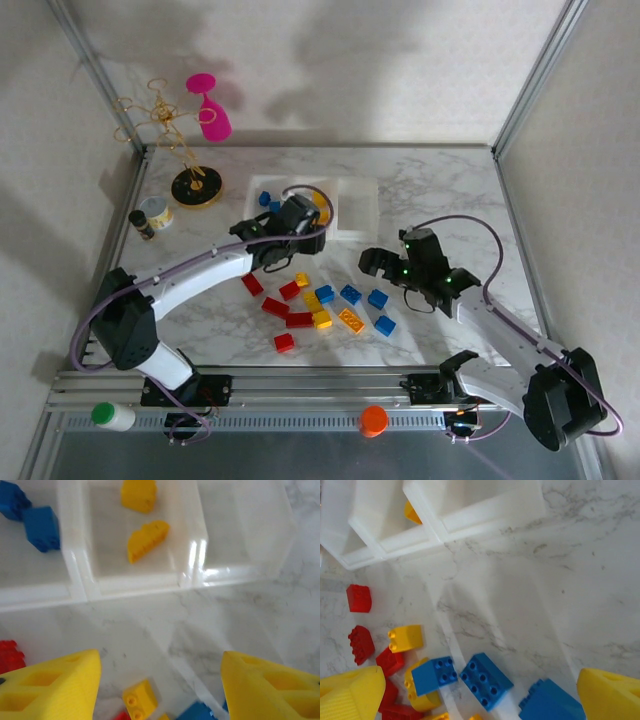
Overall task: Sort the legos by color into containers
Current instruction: Pick up the lego from the middle-left of the table.
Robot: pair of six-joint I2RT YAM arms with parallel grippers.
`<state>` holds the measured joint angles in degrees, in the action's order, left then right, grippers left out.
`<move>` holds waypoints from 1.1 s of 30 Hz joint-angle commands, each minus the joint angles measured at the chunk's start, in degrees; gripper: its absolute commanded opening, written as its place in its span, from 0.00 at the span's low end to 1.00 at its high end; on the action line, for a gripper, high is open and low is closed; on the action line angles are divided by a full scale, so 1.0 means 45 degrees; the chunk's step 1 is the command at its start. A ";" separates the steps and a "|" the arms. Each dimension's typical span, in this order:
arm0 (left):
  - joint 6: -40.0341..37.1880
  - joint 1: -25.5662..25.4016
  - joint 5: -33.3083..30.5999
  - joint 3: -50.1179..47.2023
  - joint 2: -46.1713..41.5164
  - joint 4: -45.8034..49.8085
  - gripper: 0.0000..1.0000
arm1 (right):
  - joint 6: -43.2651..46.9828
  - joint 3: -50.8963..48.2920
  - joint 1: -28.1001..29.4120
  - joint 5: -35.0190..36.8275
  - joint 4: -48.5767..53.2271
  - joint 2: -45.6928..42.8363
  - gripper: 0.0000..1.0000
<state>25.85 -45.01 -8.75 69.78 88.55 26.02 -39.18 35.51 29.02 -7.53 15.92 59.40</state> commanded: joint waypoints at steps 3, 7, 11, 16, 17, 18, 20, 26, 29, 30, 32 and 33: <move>-0.0171 -0.1370 -0.0141 -0.0810 -0.0495 0.0128 0.65 | -0.0174 -0.1004 -0.0070 0.0197 0.1381 -0.1198 0.99; -0.0766 -0.2085 -0.0111 -0.0999 0.0043 0.0470 0.65 | -0.0424 -0.1573 -0.0071 -0.0151 0.1503 -0.1864 0.99; -0.1177 -0.2485 0.0277 -0.0946 0.0603 0.0545 0.66 | -0.0793 -0.2045 -0.0069 0.0091 0.1710 -0.2442 0.99; -0.1729 -0.2710 0.0737 -0.0829 0.1381 0.0430 0.66 | -0.1123 -0.2380 -0.0075 0.0890 0.1745 -0.2804 0.99; -0.1816 -0.2712 0.0864 -0.0757 0.1574 0.0468 0.66 | -0.1172 -0.2353 -0.0064 0.1190 0.1867 -0.2845 0.99; -0.1818 -0.2731 0.0802 -0.0637 0.1778 0.0585 0.66 | -0.1203 -0.2327 -0.0064 0.1332 0.1950 -0.2849 0.99; -0.1883 -0.2732 0.0928 -0.0414 0.2125 0.0546 0.66 | -0.1216 -0.2291 -0.0080 0.1503 0.2032 -0.2958 0.99; -0.1915 -0.2859 0.0361 -0.0198 0.2993 0.0700 0.66 | -0.1316 -0.2402 -0.0066 0.1730 0.2255 -0.3389 0.99; -0.2107 -0.2811 0.0251 -0.0199 0.3219 0.0456 0.66 | -0.1209 -0.2478 -0.0070 0.1752 0.2248 -0.3598 0.99; -0.2130 -0.2795 0.0219 -0.0160 0.3344 0.0429 0.66 | -0.1213 -0.2482 -0.0069 0.1771 0.2240 -0.3614 0.99; -0.2058 -0.2732 0.0244 0.0023 0.3724 0.0546 0.64 | -0.1284 -0.2442 -0.0071 0.1749 0.2263 -0.3600 0.99; -0.2043 -0.2712 0.0315 0.0053 0.3865 0.0555 0.64 | -0.1294 -0.2390 -0.0062 0.1700 0.2272 -0.3601 0.98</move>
<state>17.56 -57.39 -5.98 68.10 104.12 27.22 -44.38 24.93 28.99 -1.08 24.93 43.70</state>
